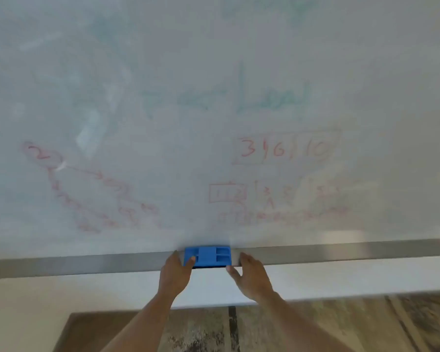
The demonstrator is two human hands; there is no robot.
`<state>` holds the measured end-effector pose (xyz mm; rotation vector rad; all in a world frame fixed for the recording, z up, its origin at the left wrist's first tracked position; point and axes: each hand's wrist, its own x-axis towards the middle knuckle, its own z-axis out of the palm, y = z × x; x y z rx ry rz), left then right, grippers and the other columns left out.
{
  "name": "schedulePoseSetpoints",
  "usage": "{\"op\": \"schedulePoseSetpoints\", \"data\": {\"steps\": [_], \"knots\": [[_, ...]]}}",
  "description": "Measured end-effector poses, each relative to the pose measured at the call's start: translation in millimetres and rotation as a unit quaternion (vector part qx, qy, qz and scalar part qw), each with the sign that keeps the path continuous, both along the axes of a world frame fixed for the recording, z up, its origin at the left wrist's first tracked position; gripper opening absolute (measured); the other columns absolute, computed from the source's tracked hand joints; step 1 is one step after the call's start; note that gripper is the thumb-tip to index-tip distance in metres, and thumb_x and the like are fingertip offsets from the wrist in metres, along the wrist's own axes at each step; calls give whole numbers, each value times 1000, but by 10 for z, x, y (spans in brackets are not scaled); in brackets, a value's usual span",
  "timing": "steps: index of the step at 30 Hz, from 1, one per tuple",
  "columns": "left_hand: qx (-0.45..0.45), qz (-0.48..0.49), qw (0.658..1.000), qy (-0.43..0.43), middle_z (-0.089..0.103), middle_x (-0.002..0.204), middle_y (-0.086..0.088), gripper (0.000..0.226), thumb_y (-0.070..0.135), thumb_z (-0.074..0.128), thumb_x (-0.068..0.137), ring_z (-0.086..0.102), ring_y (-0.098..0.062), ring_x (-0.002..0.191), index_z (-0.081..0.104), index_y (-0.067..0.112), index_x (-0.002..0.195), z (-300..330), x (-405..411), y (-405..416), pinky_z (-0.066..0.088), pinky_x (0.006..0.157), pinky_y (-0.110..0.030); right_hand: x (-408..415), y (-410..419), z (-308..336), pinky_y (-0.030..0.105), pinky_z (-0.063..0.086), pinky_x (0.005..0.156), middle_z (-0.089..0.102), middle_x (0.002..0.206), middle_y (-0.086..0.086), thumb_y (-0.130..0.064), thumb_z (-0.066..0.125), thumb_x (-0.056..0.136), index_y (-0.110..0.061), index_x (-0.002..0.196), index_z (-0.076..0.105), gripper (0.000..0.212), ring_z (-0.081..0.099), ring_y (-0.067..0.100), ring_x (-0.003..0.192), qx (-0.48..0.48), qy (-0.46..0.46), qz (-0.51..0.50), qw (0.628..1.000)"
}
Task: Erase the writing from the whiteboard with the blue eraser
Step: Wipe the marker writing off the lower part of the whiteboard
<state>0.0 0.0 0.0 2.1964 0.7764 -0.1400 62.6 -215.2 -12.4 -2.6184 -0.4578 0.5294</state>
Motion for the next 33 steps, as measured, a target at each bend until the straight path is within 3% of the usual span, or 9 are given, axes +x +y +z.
{"op": "schedulePoseSetpoints", "data": {"steps": [2, 6, 12, 15, 18, 22, 26, 31, 33], "knots": [[4, 34, 999, -3, 64, 115, -11, 41, 41, 55, 96, 59, -29, 101, 53, 10, 123, 16, 72, -25, 50, 88, -40, 2, 62, -35, 36, 30, 118, 41, 152, 5, -59, 35, 101, -15, 150, 32, 66, 36, 22, 139, 13, 8, 9, 1000], [-62, 58, 996, 11, 62, 122, -13, 42, 34, 55, 98, 57, -26, 96, 53, 5, 128, 93, 203, -108, 42, 77, -31, -29, 210, -117, 32, 21, 121, 25, 162, 1, -52, 41, 103, -18, 158, 16, 69, 22, 20, 149, 28, 21, 1, 999], [-199, 147, 969, -10, 61, 125, -17, 60, 20, 75, 86, 59, -32, 110, 50, -3, 135, 120, 280, -44, 49, 95, -38, 14, 249, -126, 27, 40, 110, 51, 143, -5, -34, 62, 97, -21, 151, 35, 62, 48, 14, 133, 143, 11, -106, 984], [-298, 187, 934, -60, 71, 98, -11, 33, 8, 70, 88, 68, -28, 92, 63, -5, 117, 171, 254, -58, 59, 76, -36, -2, 248, -97, 28, 47, 106, 59, 133, -9, -35, 66, 94, -26, 147, 40, 59, 56, 10, 121, 176, -1, -100, 979], [-359, 208, 904, -104, 70, 100, -13, 16, 6, 60, 94, 69, -28, 90, 64, 3, 110, 263, 198, -202, 61, 73, -36, -86, 225, -132, 26, 43, 107, 57, 136, -12, -45, 63, 94, -29, 150, 34, 65, 55, 7, 122, 177, -25, -99, 979], [-341, 133, 921, -132, 73, 99, -9, 12, 8, 59, 96, 72, -24, 88, 66, 10, 105, 436, 109, -287, 61, 79, -38, -207, 98, -57, 30, 48, 103, 60, 136, -4, -54, 65, 87, -25, 149, 39, 73, 59, 14, 120, 148, -164, -60, 974], [-298, 39, 940, -160, 75, 94, -5, 12, 12, 59, 96, 72, -21, 86, 69, 14, 103, 705, 93, -336, 60, 75, -29, -246, 73, 158, 42, 57, 93, 61, 133, 9, -39, 83, 75, -12, 140, 51, 76, 64, 27, 115, 170, -348, 15, 922], [-211, -48, 952, -216, 72, 96, -1, 14, 13, 62, 94, 69, -21, 93, 68, 19, 104, 1160, 133, -473, 58, 84, -33, -257, 102, 605, 38, 58, 88, 66, 119, 5, -27, 90, 70, -19, 131, 46, 76, 65, 22, 103, 234, -392, -4, 890], [-171, -77, 944, -271, 71, 100, 8, 15, 19, 61, 95, 67, -8, 94, 65, 30, 106, 1362, 124, -511, 55, 84, -22, -251, 83, 793, 36, 57, 87, 64, 118, 3, -28, 88, 73, -22, 128, 45, 70, 62, 19, 102, 269, -377, -36, 885]]}}
